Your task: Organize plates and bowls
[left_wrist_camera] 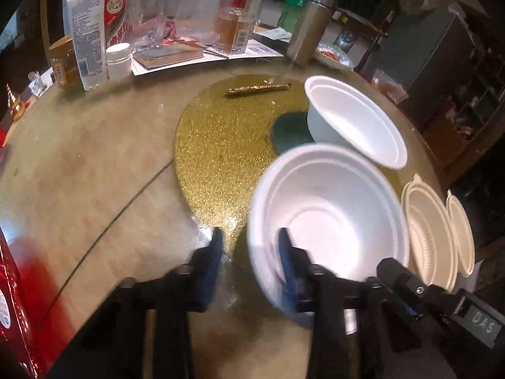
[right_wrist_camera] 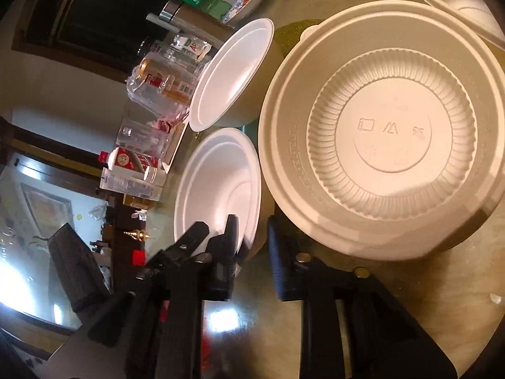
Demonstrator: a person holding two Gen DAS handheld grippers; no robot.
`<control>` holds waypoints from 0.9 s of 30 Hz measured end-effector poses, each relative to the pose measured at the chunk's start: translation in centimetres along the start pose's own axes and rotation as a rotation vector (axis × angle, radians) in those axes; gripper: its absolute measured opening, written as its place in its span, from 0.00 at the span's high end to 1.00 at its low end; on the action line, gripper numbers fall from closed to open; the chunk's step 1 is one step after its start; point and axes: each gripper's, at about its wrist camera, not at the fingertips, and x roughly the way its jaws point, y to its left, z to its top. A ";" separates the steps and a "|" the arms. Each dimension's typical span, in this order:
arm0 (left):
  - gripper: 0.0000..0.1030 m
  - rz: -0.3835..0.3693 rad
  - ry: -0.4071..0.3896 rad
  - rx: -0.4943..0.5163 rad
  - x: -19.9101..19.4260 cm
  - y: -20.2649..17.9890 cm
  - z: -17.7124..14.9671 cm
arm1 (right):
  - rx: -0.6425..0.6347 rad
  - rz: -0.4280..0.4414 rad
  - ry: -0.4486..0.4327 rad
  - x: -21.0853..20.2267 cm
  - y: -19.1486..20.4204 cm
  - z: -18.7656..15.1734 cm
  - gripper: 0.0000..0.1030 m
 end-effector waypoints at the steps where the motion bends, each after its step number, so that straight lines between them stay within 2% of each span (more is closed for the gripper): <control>1: 0.83 0.000 0.000 0.010 0.0 -0.1 -0.1 | -0.011 -0.002 0.002 0.1 0.2 -0.1 0.87; 2: 0.87 0.006 -0.003 0.019 0.0 -0.3 -0.2 | -0.019 -0.006 0.005 0.2 0.4 -0.1 0.87; 4: 0.87 0.014 -0.008 0.032 -0.1 -0.5 -0.4 | -0.033 -0.013 0.006 0.2 0.6 -0.2 0.91; 14: 0.87 0.031 -0.030 0.039 -1.8 0.0 -0.8 | -0.094 -0.021 0.007 -0.3 1.8 -1.2 0.91; 27: 0.87 0.022 -0.109 0.015 -6.7 2.0 -2.1 | -0.176 0.006 0.004 -2.1 5.2 -3.6 0.91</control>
